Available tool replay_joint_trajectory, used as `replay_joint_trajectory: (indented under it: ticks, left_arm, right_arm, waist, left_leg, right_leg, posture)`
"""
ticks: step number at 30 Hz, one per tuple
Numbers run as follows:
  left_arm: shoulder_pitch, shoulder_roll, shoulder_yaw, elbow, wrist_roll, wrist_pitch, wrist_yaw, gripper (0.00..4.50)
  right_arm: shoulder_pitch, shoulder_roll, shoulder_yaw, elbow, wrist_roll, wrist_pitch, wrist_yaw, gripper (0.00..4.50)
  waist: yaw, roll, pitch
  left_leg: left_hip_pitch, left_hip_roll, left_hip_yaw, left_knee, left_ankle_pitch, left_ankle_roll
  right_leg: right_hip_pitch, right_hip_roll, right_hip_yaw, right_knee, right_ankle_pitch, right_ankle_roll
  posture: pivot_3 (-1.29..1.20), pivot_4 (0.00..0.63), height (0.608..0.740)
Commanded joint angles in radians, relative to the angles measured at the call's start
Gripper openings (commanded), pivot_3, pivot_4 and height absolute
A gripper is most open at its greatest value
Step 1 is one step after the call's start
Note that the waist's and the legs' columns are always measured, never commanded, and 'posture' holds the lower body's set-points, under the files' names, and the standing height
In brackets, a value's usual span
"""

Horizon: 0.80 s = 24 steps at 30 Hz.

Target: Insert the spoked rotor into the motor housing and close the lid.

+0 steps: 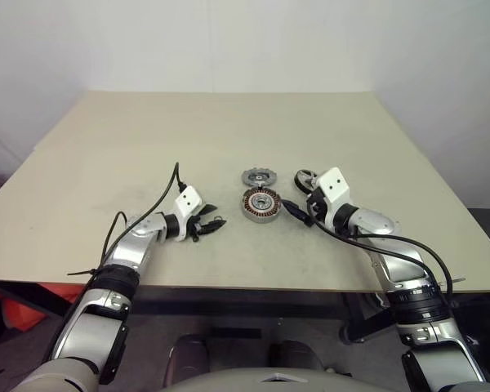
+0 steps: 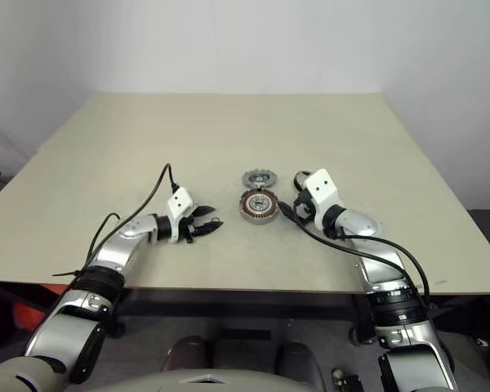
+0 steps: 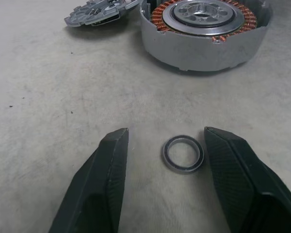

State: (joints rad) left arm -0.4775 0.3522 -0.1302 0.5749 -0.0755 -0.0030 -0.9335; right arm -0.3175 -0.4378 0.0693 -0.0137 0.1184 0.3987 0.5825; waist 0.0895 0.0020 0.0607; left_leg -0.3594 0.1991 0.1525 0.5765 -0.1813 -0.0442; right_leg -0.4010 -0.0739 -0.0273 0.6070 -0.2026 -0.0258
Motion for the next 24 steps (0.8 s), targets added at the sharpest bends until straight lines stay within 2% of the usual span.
replay_joint_trajectory:
  ticks: [1, 4, 7, 10, 16, 19, 24]
  left_arm:
    - [0.041, 0.049, 0.008, -0.006, 0.013, 0.016, -0.001, 2.55]
    - [0.057, 0.068, 0.014, -0.015, 0.005, 0.022, -0.001, 2.55]
    - [0.063, 0.083, 0.023, -0.009, -0.003, 0.023, 0.008, 2.0]
    - [0.057, 0.085, 0.022, -0.011, -0.006, 0.031, 0.013, 1.1]
    - [0.04, 0.077, 0.029, -0.007, -0.027, 0.038, 0.014, 1.1]
    - [0.03, 0.074, 0.038, -0.009, -0.046, 0.048, 0.006, 0.73]
    - [-0.002, 0.057, 0.076, -0.064, -0.141, 0.136, -0.046, 0.73]
  right_arm:
    - [-0.026, -0.002, -0.019, -0.013, 0.001, -0.02, -0.007, 4.5]
    - [-0.024, -0.002, -0.019, -0.014, 0.002, -0.019, -0.008, 4.5]
    - [-0.023, -0.001, -0.02, -0.014, 0.001, -0.019, -0.011, 4.5]
    - [-0.026, 0.001, -0.02, -0.012, 0.002, -0.02, -0.013, 4.5]
    - [-0.033, 0.006, -0.016, -0.005, 0.0, -0.026, -0.023, 4.5]
    - [-0.029, 0.005, -0.019, -0.008, 0.001, -0.027, -0.025, 4.5]
    - [0.004, -0.008, -0.026, -0.042, 0.007, -0.016, -0.019, 4.5]
  waist:
    - [-0.002, 0.0, 0.0]
    - [-0.01, 0.0, 0.0]
    - [-0.018, 0.0, 0.0]
    - [-0.02, 0.0, 0.0]
    - [-0.022, 0.0, 0.0]
    - [-0.021, 0.0, 0.0]
    - [-0.018, 0.0, 0.0]
  left_leg:
    - [0.0, 0.0, 0.0, 0.0, 0.0, 0.0]
    - [0.001, 0.0, 0.0, -0.001, 0.0, 0.0]
    - [0.001, 0.0, 0.001, -0.001, 0.0, 0.0]
    - [0.004, 0.001, 0.001, -0.002, 0.0, 0.0]
    - [0.01, 0.0, 0.0, -0.004, 0.001, -0.001]
    - [0.01, 0.0, 0.0, -0.004, 0.001, -0.002]
    - [0.009, 0.0, 0.001, -0.004, 0.001, -0.002]
  right_leg:
    - [0.0, 0.0, 0.0, 0.0, 0.0, 0.0]
    - [0.0, 0.0, 0.0, 0.0, 0.0, -0.002]
    - [0.0, 0.0, 0.0, 0.0, 0.001, -0.003]
    - [0.001, 0.0, 0.0, 0.0, -0.001, -0.001]
    - [0.003, 0.0, 0.0, 0.0, -0.001, 0.0]
    - [0.002, 0.0, 0.0, 0.0, -0.001, 0.0]
    - [0.002, 0.0, 0.0, 0.0, -0.001, 0.0]
  posture:
    - [0.0, 0.0, 0.74]
    - [0.0, 0.0, 0.74]
    - [0.0, 0.0, 0.74]
    - [0.0, 0.0, 0.74]
    - [0.0, 0.0, 0.74]
    - [0.0, 0.0, 0.74]
    - [0.0, 0.0, 0.74]
